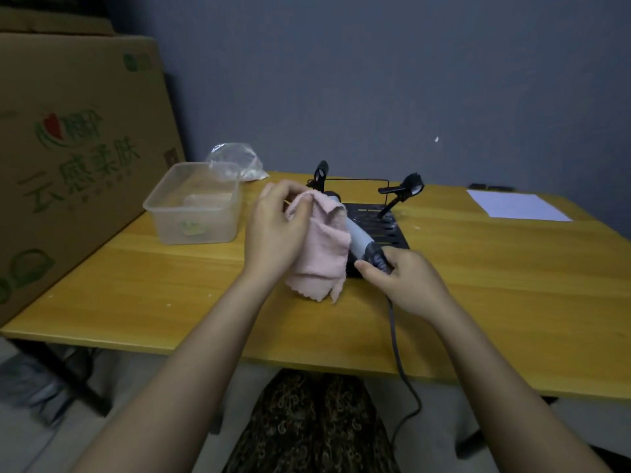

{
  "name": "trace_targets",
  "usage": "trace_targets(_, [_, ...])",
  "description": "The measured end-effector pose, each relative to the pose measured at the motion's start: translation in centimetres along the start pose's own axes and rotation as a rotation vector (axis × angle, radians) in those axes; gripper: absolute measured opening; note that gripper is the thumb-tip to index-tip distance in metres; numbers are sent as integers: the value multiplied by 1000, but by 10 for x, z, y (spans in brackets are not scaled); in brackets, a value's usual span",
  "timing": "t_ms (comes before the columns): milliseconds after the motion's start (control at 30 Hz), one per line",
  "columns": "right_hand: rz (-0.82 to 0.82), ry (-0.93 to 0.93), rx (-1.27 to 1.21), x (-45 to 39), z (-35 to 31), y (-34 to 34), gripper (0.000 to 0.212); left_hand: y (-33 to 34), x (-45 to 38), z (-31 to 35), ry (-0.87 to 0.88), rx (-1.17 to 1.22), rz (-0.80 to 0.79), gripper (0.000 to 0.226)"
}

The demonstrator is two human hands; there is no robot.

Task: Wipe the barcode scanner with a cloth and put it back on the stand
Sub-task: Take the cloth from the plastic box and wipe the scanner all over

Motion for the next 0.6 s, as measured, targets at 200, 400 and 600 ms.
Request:
trace_targets(200, [-34,-2,77,-3,-3,4,47,9,-7,7,15,8,64,12])
trace_targets(400, [-61,-9,101,-8,2,5,47,13,-15,5,-16,-81,13,16])
trace_targets(600, [-26,10,129,-8,3,5,47,19,-12,2,-21,-237,-160,23])
Point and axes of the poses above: each hand's wrist, its own x-axis away from the middle knuckle, its own y-axis out of the palm, z = x × y, the point moved 4 cm from there along -x, towards the middle knuckle, and after that the axes turned 5 degrees about y, right-handed, at the moved point
